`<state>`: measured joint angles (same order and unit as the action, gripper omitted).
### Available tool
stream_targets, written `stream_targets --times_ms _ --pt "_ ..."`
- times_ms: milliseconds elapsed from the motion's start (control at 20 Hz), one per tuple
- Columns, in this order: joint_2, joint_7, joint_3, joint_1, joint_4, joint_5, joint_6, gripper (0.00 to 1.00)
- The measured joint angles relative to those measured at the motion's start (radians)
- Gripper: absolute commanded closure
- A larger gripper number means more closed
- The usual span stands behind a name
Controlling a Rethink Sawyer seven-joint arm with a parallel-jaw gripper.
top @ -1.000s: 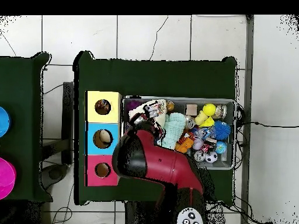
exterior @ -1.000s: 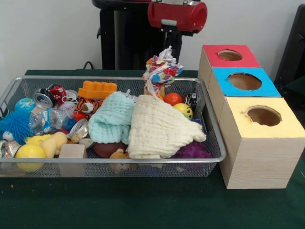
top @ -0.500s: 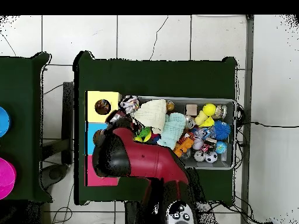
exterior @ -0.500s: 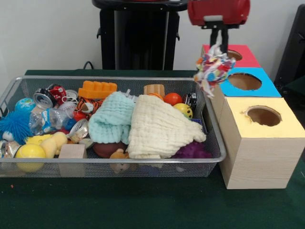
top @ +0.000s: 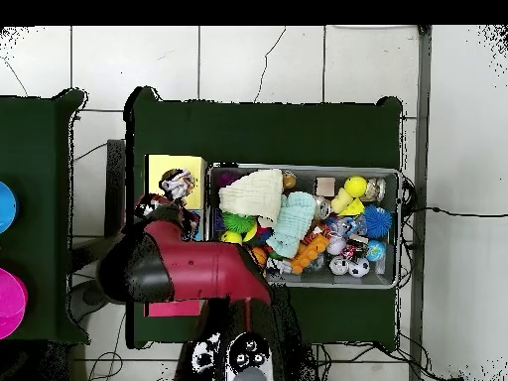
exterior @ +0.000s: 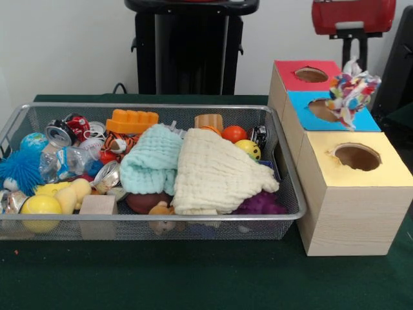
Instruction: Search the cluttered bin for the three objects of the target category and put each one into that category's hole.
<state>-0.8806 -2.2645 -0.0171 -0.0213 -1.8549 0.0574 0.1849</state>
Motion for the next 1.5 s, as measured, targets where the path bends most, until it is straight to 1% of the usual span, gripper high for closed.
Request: stream_targets --times_ms 100,200,300,600,750,850,900,1250,1350,1450,1500 --pt "0.027 0.0 0.0 -0.03 0.021 0.001 0.0 1.0" --pt "0.044 0.0 0.0 -0.042 0.034 0.003 0.0 1.0" --pt "0.079 0.0 0.001 -0.061 0.059 0.008 0.0 1.0" --pt "0.166 0.0 0.021 -0.097 0.125 0.015 0.0 1.0" --pt "0.203 0.0 0.039 -0.112 0.153 0.016 0.0 1.0" --pt "0.214 0.0 0.046 -0.117 0.161 0.016 0.0 1.0" --pt "0.232 0.0 0.062 -0.128 0.175 0.016 0.0 1.0" --pt "0.284 0.0 0.139 -0.179 0.22 0.027 0.001 1.0" --pt "0.303 0.0 0.182 -0.207 0.235 0.043 0.01 1.0" --pt "0.311 0.0 0.202 -0.22 0.241 0.053 0.016 1.0" --pt "0.324 0.0 0.235 -0.242 0.255 0.069 0.026 1.0"
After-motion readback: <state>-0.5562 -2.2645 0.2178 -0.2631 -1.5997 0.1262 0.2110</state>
